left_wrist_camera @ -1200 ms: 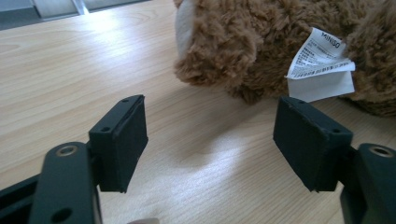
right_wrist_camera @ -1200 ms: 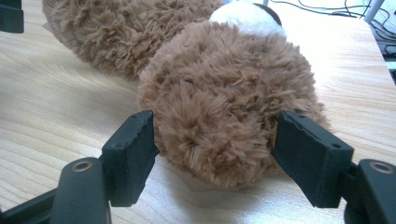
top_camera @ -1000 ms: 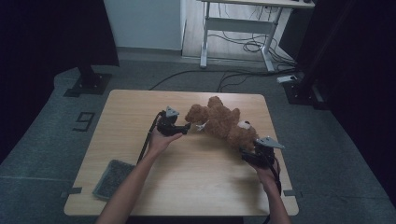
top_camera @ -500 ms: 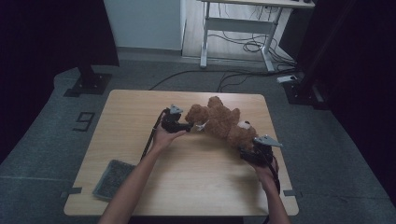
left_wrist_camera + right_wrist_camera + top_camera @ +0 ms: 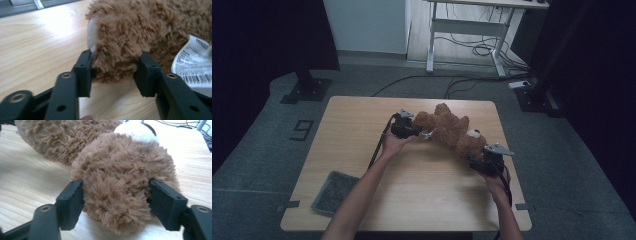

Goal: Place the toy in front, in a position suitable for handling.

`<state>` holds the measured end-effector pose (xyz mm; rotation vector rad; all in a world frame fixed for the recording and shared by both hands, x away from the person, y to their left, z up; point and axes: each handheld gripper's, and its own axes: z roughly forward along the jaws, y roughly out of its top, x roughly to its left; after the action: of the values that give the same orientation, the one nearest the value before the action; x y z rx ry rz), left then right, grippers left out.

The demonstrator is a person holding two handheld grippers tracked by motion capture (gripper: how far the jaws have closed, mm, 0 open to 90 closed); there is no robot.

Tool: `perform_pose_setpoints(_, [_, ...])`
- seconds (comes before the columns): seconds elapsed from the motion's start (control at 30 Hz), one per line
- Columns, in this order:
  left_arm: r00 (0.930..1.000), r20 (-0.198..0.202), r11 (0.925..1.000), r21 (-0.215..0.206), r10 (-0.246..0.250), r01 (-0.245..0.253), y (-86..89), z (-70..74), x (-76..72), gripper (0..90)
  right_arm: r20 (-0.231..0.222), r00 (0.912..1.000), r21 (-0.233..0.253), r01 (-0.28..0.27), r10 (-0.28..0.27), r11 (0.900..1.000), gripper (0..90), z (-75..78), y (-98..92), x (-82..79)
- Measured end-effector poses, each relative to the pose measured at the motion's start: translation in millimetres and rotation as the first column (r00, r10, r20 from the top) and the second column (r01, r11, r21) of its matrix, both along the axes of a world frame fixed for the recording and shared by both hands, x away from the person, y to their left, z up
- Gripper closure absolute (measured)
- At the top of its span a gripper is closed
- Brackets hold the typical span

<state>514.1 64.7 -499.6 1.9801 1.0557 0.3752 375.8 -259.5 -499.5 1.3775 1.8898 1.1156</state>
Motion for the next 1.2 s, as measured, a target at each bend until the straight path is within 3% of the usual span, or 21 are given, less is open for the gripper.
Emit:
perform_pose_setpoints(0.13, [0.9999, -0.012, 0.9998, -0.019, -0.008, 0.008, 2.7, 2.3, -0.8, 55.9, -0.019, 0.9997, 0.000, 0.012, -0.012, 1.000, 38.8, -0.9, -1.8, 1.8])
perform_pose_setpoints(0.37, [0.9999, 0.008, 0.9999, -0.006, -0.010, 0.010, 1.7, 5.0, -2.5, 62.2, -0.044, 0.9989, 0.000, 0.018, -0.018, 1.000, 23.1, -4.3, -1.2, 4.6])
perform_pose_setpoints(0.47, [1.0000, 0.000, 1.0000, -0.005, -0.003, 0.003, 0.4, 4.3, -2.5, 66.5, -0.050, 0.9986, -0.010, 0.017, -0.018, 1.000, 23.3, -5.7, 0.5, 5.5])
perform_pose_setpoints(0.53, [1.0000, -0.001, 1.0000, -0.003, -0.002, 0.002, 0.1, 4.4, -2.6, 69.0, -0.049, 0.9986, -0.011, 0.019, -0.019, 1.000, 25.8, -5.7, 0.4, 5.7])
perform_pose_setpoints(0.57, [1.0000, 0.002, 1.0000, -0.004, -0.001, 0.001, -0.6, 5.4, -3.6, 69.9, -0.046, 0.9985, -0.022, 0.029, -0.030, 0.999, 33.8, -5.8, -0.7, 6.1])
perform_pose_setpoints(0.63, [1.0000, 0.006, 1.0000, -0.009, -0.003, 0.003, -1.0, 7.4, -4.8, 71.1, -0.052, 0.9983, -0.013, 0.026, -0.027, 1.000, 38.5, -5.9, -3.2, 7.0])
perform_pose_setpoints(0.7, [0.9999, 0.010, 0.9998, -0.016, -0.009, 0.009, -0.4, 9.4, -5.8, 72.1, -0.054, 0.9984, -0.011, 0.015, -0.016, 1.000, 48.7, -6.2, -5.8, 7.8])
perform_pose_setpoints(0.77, [0.9999, 0.013, 0.9996, -0.025, -0.010, 0.010, 0.1, 11.8, -7.5, 72.9, -0.034, 0.9993, -0.032, 0.015, -0.016, 0.999, 59.2, -6.4, -6.4, 7.0])
perform_pose_setpoints(0.8, [0.9999, 0.013, 0.9996, -0.025, -0.010, 0.010, 0.1, 11.8, -7.5, 73.4, -0.034, 0.9993, -0.032, 0.015, -0.016, 0.999, 59.2, -6.4, -6.4, 7.0])
perform_pose_setpoints(0.83, [0.9995, 0.029, 0.9995, -0.026, -0.014, 0.015, 0.6, 15.0, -9.6, 74.0, -0.016, 0.9998, -0.059, 0.007, -0.008, 0.998, 65.0, -6.5, -4.7, 6.6])
perform_pose_setpoints(1.1, [0.9963, 0.080, 0.9973, -0.063, -0.032, 0.037, 6.9, 34.8, -20.3, 77.3, 0.084, 0.9962, -0.095, 0.027, -0.019, 0.995, 73.0, -0.6, 0.6, 2.5])
perform_pose_setpoints(1.2, [0.9955, 0.088, 0.9967, -0.071, -0.034, 0.040, 11.5, 40.5, -24.1, 77.5, 0.122, 0.9923, -0.087, 0.031, -0.020, 0.996, 73.9, 3.8, 2.8, -0.2])
